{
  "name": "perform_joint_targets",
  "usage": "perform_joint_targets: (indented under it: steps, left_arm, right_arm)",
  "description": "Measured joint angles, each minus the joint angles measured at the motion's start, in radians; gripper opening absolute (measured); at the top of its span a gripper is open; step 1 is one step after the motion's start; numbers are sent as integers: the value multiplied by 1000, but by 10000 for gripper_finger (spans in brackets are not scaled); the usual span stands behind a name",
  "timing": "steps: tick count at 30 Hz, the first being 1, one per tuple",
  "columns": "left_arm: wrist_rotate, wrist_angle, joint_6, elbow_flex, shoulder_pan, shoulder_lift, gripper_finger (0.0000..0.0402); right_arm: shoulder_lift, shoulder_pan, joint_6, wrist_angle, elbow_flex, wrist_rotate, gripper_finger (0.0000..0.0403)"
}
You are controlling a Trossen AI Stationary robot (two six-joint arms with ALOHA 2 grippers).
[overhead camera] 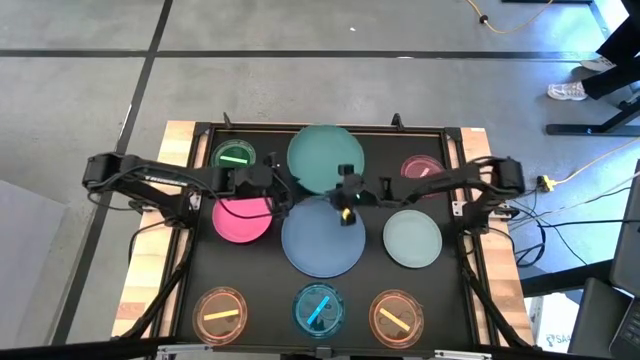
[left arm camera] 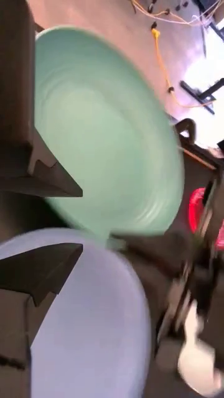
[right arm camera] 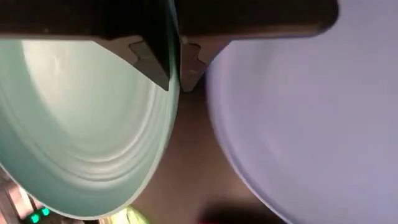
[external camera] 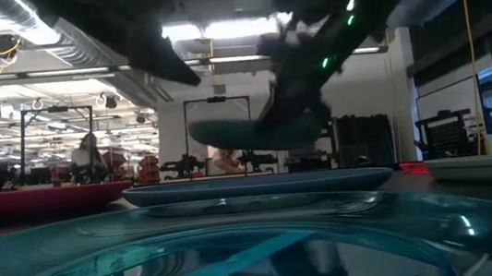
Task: Stack plastic plates
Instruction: Stack the green plate on top of the blue plate
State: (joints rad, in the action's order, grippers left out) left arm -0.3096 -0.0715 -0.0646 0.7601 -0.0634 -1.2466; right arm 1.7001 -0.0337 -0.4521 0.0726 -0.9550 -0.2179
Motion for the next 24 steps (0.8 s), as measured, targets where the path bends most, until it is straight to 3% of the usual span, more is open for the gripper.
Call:
perform_joint_targets:
  steps: [6,13,24]
  left_arm:
    - [-25,-15,30,0,52,68,124]
    - [-72,6,32,0,89,92,124]
    - [-73,15,38,0,91,86,124]
  right_arm:
    - [-52,164,80,-83,0,4,4]
    - [-13,316,155,-110,2,80,9]
    - [95,381,289,-71,0,88,10]
